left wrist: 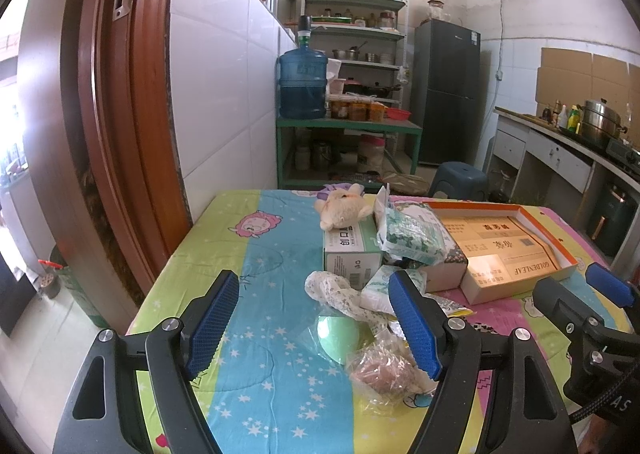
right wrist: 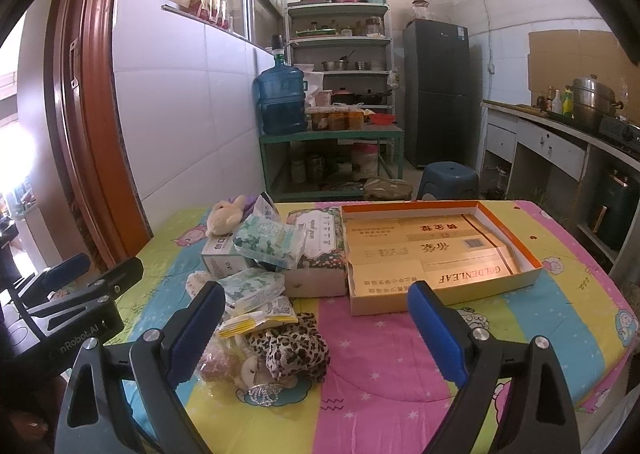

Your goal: Organize soft objects

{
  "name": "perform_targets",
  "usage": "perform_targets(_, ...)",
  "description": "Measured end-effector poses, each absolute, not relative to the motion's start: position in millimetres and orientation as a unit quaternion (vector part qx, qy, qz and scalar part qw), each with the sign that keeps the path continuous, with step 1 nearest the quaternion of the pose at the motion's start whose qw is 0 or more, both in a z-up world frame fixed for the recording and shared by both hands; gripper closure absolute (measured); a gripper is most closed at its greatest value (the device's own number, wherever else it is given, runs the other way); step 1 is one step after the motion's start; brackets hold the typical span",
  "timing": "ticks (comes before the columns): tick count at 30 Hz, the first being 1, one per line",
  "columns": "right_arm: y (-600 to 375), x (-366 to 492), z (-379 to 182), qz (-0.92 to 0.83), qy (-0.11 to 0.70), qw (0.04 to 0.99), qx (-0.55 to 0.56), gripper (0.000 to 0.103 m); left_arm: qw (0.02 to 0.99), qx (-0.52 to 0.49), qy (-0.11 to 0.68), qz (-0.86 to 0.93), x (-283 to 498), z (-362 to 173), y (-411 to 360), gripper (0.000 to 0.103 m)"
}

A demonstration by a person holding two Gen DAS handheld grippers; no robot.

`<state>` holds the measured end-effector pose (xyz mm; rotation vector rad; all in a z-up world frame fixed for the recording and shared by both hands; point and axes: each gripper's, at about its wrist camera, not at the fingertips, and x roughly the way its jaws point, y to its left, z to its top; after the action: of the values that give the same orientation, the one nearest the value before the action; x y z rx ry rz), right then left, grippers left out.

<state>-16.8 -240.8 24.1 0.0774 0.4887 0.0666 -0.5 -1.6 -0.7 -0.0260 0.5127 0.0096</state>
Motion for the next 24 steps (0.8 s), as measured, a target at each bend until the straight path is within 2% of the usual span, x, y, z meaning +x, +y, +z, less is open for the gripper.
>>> perform_targets(24, -241, -16, 16, 0.053, 0.255, 0.965, 0.039, 0.010, 0.964, -0.003, 0.264, 0.007, 3, -18, -6, 0.024)
